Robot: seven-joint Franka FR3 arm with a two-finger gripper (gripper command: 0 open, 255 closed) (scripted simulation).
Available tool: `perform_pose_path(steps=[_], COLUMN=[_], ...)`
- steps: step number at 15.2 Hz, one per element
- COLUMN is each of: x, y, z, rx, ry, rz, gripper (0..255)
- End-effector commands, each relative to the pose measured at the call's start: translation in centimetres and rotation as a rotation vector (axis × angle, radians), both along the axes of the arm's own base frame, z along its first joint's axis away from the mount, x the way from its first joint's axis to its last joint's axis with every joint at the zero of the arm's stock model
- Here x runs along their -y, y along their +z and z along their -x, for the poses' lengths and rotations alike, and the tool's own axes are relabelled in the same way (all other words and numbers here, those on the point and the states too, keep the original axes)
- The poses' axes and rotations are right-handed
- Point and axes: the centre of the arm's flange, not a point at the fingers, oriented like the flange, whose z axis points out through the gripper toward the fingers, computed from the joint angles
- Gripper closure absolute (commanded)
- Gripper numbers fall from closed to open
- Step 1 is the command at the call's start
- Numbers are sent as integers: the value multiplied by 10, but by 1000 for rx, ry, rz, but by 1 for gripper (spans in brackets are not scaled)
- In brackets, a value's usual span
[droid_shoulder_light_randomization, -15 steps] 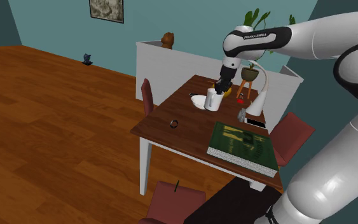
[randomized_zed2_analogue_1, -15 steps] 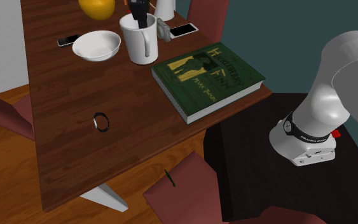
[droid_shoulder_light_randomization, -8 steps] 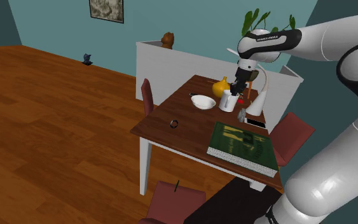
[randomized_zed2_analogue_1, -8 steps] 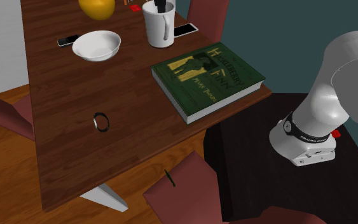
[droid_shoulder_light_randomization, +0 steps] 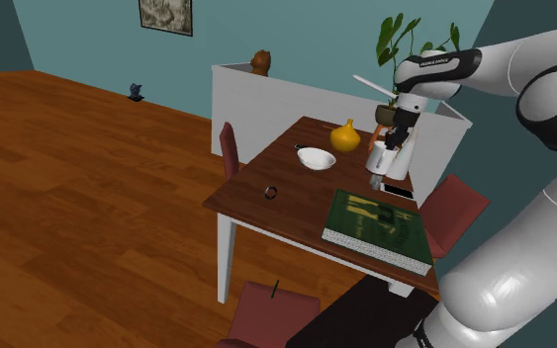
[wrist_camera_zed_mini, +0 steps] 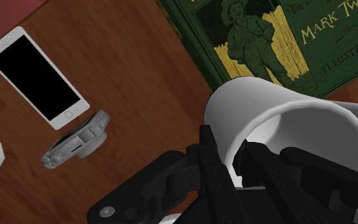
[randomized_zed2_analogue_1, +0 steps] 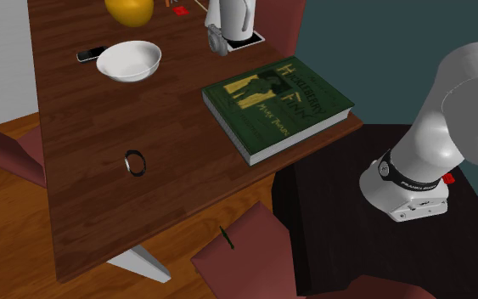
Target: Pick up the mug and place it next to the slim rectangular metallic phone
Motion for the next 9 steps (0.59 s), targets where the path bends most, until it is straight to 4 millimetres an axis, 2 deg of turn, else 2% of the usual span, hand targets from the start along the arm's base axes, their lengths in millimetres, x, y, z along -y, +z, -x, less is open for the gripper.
perform_pose_path(steps=[1, 4, 9], x=[23, 52, 52], y=[1, 1, -25], z=[15, 30, 30], rx=[0, 0, 0], ry=[2, 2, 2], rz=[0, 0, 0], gripper=[255, 255, 255])
